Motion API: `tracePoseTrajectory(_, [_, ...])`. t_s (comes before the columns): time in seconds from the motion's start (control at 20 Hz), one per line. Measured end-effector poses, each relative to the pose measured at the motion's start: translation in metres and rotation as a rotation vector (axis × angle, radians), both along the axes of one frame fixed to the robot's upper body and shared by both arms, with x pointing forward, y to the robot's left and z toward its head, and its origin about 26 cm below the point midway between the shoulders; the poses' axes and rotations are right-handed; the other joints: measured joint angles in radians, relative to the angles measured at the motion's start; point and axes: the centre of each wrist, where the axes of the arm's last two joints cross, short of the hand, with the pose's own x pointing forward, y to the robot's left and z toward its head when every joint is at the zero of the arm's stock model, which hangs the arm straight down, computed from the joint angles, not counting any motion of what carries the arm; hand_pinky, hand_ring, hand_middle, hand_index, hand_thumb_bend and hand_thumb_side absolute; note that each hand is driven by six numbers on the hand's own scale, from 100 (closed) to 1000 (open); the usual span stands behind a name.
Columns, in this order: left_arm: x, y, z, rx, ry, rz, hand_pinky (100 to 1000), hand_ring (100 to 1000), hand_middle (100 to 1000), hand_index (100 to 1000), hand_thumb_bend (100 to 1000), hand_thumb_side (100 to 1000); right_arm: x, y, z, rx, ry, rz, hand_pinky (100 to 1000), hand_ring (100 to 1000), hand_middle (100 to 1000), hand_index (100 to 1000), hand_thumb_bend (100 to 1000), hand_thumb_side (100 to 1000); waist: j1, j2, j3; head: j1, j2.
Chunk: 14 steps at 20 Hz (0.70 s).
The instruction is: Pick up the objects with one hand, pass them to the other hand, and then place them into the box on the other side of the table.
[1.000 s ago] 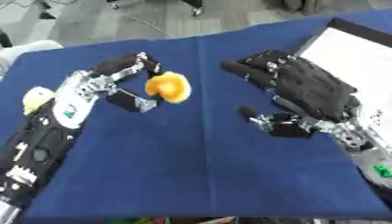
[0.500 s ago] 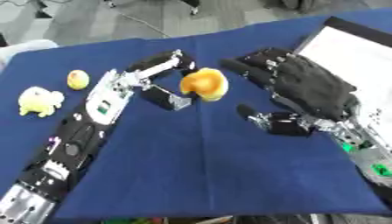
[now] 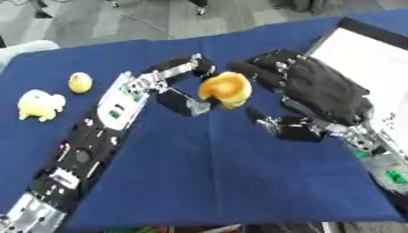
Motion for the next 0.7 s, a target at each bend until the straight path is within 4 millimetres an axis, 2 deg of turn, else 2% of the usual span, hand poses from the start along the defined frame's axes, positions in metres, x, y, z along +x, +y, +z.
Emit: tracePoseTrajectory(0.7, [-0.009, -0.017, 0.015, -0.026, 0.058, -0.086, 540, 396, 390, 508, 100, 251, -0.001, 0.002, -0.001, 0.004, 0.011, 0.002, 781, 788, 770, 986, 139, 100, 0.0, 0.003, -0.003, 0.002, 0.0])
